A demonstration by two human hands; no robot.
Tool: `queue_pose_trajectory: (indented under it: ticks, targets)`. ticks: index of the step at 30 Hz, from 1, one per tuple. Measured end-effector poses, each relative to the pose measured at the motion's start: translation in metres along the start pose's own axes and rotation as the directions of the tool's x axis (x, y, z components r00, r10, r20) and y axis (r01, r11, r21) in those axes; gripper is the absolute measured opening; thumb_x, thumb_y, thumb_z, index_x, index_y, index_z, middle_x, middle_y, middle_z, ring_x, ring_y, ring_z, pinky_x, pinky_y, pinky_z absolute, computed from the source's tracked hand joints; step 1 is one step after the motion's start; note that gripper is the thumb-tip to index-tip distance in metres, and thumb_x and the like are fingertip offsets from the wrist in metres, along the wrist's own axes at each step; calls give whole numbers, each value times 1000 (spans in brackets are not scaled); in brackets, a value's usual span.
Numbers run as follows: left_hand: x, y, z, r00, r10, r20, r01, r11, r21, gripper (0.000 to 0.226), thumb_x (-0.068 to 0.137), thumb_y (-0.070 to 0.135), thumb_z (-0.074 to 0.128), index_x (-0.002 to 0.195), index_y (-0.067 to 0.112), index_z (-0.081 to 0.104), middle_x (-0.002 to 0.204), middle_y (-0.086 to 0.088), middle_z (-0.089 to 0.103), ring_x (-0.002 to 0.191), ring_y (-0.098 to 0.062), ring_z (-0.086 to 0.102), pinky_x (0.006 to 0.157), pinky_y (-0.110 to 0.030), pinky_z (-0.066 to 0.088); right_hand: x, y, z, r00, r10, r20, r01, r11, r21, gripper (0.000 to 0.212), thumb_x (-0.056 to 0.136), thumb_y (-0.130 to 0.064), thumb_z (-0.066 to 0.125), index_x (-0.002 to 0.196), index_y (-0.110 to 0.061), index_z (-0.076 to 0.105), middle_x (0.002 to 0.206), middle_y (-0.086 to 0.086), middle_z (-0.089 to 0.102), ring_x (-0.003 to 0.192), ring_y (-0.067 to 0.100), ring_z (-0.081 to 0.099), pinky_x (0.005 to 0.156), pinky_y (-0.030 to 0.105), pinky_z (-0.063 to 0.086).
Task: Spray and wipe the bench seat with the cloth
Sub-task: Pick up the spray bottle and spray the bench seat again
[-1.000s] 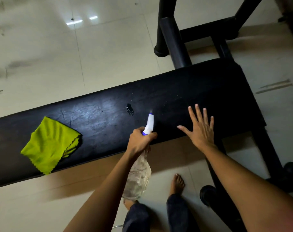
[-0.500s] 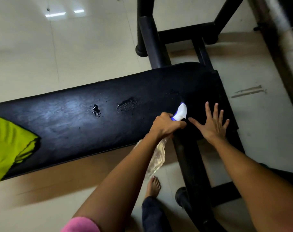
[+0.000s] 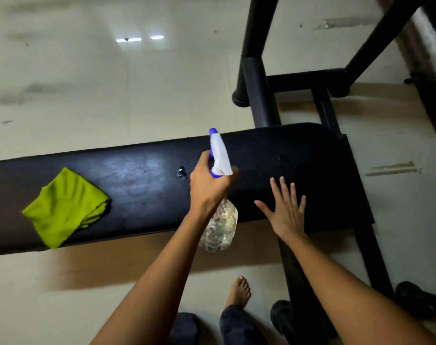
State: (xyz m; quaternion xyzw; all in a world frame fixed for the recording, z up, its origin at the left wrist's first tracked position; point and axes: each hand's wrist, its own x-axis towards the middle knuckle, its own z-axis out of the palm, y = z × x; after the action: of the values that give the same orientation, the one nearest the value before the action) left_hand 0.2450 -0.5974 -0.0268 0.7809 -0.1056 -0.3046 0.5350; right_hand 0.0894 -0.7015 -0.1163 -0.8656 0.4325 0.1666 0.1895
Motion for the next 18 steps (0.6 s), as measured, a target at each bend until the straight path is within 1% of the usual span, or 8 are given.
queue_pose_trajectory:
  ticks: [2,4,6,8,11,14,16,18]
  targets:
    - [5,2,-54,996,22,-83,-21,1000,12,35,61,42,70,91,38,54,75,12,63,70,-22,65,71,-48,56,-6,-47,-1,995,-93,35,94,995,-26,77,88,-64,28,148,-28,-5,158,-1,-7,145,21,-10,115,49,-4]
    - [8,2,-110,984,61,-169,-48,996,80,55,58,51,72,107,31,57,86,-5,68,81,-30,68,77,-50,55,-14,-96,2,980,-186,70,189,981,-39,78,85,-69,15,148,-28,-6,158,-1,-7,145,19,-10,115,47,-4]
    - [7,3,-171,956,87,-279,-61,993,100,68,58,53,74,115,22,55,91,-18,66,86,-32,67,81,-49,53,-24,-153,6,956,-287,69,289,957,-24,102,62,-81,-20,148,-28,-4,158,-2,-4,145,19,-7,115,46,-4]
    - [5,5,-231,921,108,-376,-65,990,126,66,61,47,76,117,19,56,93,-19,67,83,-28,66,80,-37,52,-33,-205,12,927,-366,87,370,929,-33,123,42,-82,-34,148,-29,-2,158,-3,-2,145,18,-5,116,44,-4]
    - [1,-2,-331,848,132,-513,-80,989,123,55,66,31,80,113,15,57,69,-2,59,62,-7,56,63,-19,42,-50,-289,31,872,-457,177,471,881,-42,105,56,-75,-12,148,-28,7,158,-2,5,146,19,1,116,44,0]
    - [6,-23,-426,805,149,-575,-84,987,138,51,70,17,82,113,11,55,63,10,54,56,6,54,61,-12,41,-64,-373,62,839,-504,205,516,856,-6,88,70,-66,12,143,-23,33,152,3,29,140,26,27,112,51,19]
    - [13,-45,-487,797,150,-585,-78,986,147,54,70,14,81,116,10,53,63,12,55,58,9,56,64,-12,43,-70,-436,94,811,-541,225,559,829,-19,75,72,-61,28,131,-21,52,138,5,51,125,27,51,97,52,41]
    - [22,-66,-538,789,148,-596,-82,987,137,56,71,13,80,118,9,50,69,5,60,61,8,60,68,-8,45,-72,-494,122,793,-550,263,583,810,-67,69,71,-59,32,124,-23,58,128,3,60,114,26,60,85,50,50]
